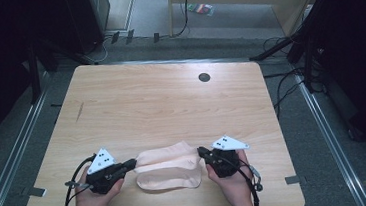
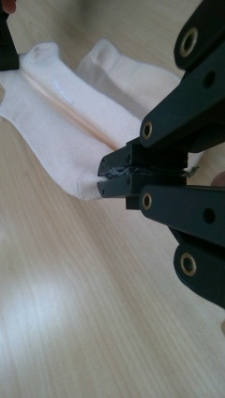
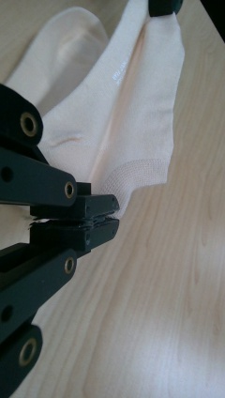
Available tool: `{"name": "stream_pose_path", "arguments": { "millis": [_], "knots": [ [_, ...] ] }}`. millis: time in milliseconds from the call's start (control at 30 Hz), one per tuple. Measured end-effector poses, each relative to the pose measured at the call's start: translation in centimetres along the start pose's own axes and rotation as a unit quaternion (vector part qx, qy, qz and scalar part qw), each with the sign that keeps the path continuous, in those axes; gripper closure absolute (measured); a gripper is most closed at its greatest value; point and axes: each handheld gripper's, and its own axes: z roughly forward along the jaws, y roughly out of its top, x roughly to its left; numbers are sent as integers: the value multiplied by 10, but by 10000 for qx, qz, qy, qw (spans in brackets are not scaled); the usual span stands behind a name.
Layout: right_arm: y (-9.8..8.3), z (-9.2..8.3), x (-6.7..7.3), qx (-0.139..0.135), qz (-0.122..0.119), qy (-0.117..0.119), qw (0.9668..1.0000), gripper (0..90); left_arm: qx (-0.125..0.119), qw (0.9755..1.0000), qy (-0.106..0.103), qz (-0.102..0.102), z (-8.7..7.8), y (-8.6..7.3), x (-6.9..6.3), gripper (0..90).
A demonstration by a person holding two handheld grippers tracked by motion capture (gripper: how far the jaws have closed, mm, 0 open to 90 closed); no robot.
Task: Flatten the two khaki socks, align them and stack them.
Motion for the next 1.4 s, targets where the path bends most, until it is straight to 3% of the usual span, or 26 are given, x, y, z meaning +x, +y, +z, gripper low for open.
{"name": "stream_pose_path", "arguments": {
  "millis": [100,200,400,533,833,1033,1133,1200,1233,1267,1300,1400],
  "knots": [
    [-5,-2,3,55,-44,32,10000,885,67,9999,19,73,-1,-4,-3,900],
    [-13,-3,6,175,-90,62,9998,884,221,9993,93,292,-1,-9,-8,900],
    [-25,-3,9,336,-48,124,9993,884,334,9990,22,304,-1,-14,-11,900],
    [-30,-2,11,395,-12,154,9991,885,435,9980,38,449,3,-17,-16,899],
    [-32,-2,12,428,13,190,9989,884,519,9973,-34,514,4,-18,-17,899],
    [-33,-1,12,463,-16,123,9989,884,643,9956,-3,688,9,-19,-20,898],
    [-33,-1,12,432,-53,73,9990,883,630,9958,-73,664,10,-19,-20,897],
    [-34,-1,11,415,-103,52,9991,872,623,9959,-241,616,12,-20,-20,888],
    [-35,1,10,422,-154,76,9990,841,597,9961,-229,610,12,-20,-20,850],
    [-37,3,9,463,-116,152,9987,722,532,9967,-180,585,12,-21,-20,707],
    [-38,4,8,500,-92,233,9984,682,511,9971,-186,539,12,-21,-19,658],
    [-39,5,6,487,-61,204,9986,621,328,9985,-255,356,9,-20,-15,602]
  ]
}}
